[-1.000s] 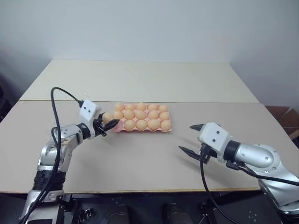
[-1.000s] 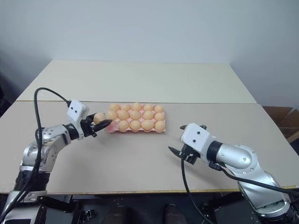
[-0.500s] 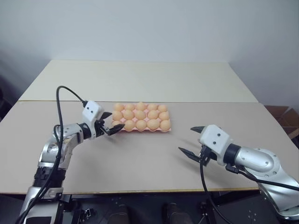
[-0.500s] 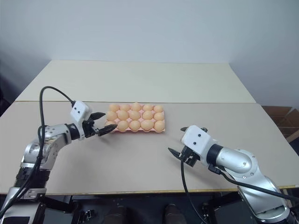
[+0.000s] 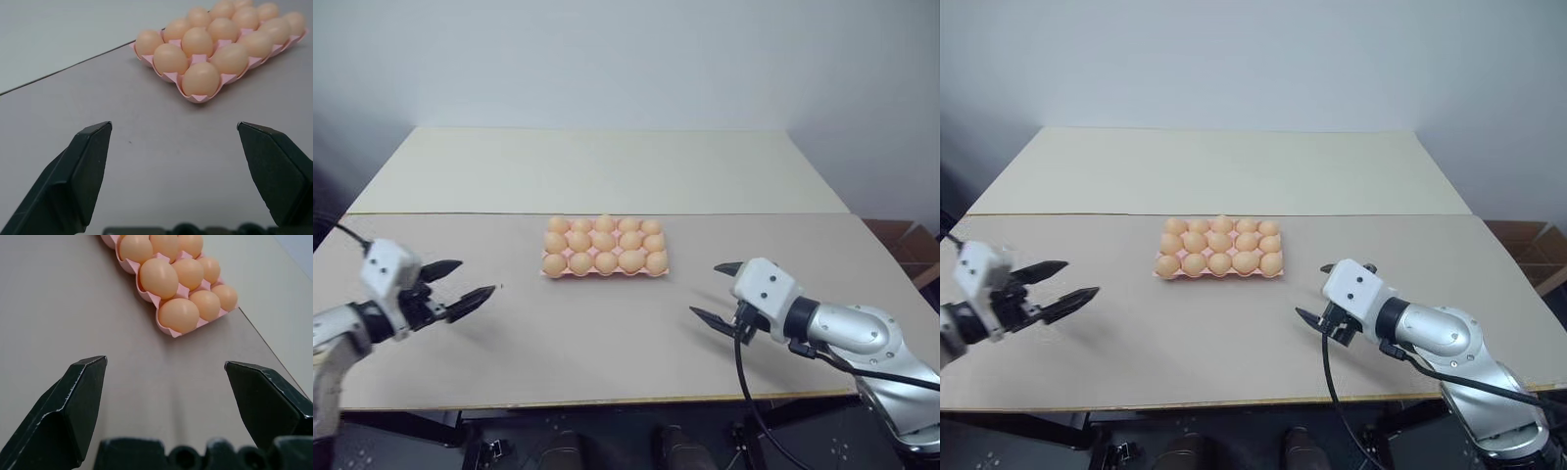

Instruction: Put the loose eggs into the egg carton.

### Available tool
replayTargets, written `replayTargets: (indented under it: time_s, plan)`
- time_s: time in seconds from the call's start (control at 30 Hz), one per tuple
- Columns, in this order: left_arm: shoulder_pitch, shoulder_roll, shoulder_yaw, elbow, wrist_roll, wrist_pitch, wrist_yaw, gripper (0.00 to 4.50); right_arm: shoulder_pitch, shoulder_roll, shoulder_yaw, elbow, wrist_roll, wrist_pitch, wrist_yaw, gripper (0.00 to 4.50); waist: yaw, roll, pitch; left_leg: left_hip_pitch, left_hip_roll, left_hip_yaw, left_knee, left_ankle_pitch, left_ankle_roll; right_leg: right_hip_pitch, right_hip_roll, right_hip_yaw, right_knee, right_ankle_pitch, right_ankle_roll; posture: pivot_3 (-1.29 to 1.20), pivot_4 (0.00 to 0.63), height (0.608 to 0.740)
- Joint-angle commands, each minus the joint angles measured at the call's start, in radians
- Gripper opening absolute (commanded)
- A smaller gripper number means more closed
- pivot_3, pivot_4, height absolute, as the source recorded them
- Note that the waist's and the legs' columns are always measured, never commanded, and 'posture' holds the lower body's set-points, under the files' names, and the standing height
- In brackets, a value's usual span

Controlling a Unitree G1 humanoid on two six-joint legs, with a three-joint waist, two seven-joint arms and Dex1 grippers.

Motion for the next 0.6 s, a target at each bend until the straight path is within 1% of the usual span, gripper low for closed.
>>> replayTargets:
  time_s: [0.03, 0.17, 0.37, 0.47, 0.6]
  plan:
    - [0.026, 0.045, 0.094, -0.086, -0.103, 0.038, -0.068, 4.46, -0.005, -0.047, -0.092, -0.01, 0.047, -0.032, 0.066, 4.5, 0.005, 0.0, 0.0, 0.0, 0.0, 0.0, 0.0, 0.0, 0.0, 0.0, 0.0, 0.0, 0.0, 0.0, 0.0, 0.0, 0.15, 0.74]
    - [0.044, 0.08, 0.104, -0.113, -0.177, 0.072, -0.124, 4.46, 0.006, -0.109, -0.229, -0.03, 0.181, -0.012, 0.19, 4.5, 0.01, 0.0, 0.0, 0.0, 0.0, 0.0, 0.0, 0.0, 0.0, 0.0, 0.0, 0.0, -0.001, 0.0, 0.0, 0.0, 0.15, 0.74]
    - [0.04, 0.108, 0.086, -0.107, -0.195, 0.077, -0.144, 4.46, 0.057, -0.225, -0.379, -0.034, 0.263, -0.021, 0.32, 4.5, 0.012, 0.0, 0.0, 0.001, 0.001, 0.001, 0.0, 0.0, 0.0, 0.0, 0.001, 0.0, -0.001, 0.0, 0.0, 0.0, 0.15, 0.74]
    - [0.032, 0.137, 0.074, -0.084, -0.186, 0.078, -0.163, 4.46, 0.088, -0.253, -0.421, -0.041, 0.27, -0.032, 0.35, 4.5, 0.015, 0.0, 0.0, 0.001, 0.001, 0.001, 0.0, 0.0, 0.0, 0.0, 0.001, 0.0, -0.001, 0.0, 0.0, 0.0, 0.15, 0.74]
    - [0.019, 0.168, 0.09, -0.068, -0.214, 0.099, -0.184, 4.46, 0.107, -0.252, -0.428, -0.045, 0.274, -0.023, 0.338, 4.5, 0.014, 0.0, 0.0, 0.001, 0.001, 0.001, 0.0, 0.0, 0.0, 0.0, 0.0, 0.0, -0.001, 0.0, 0.0, 0.0, 0.15, 0.74]
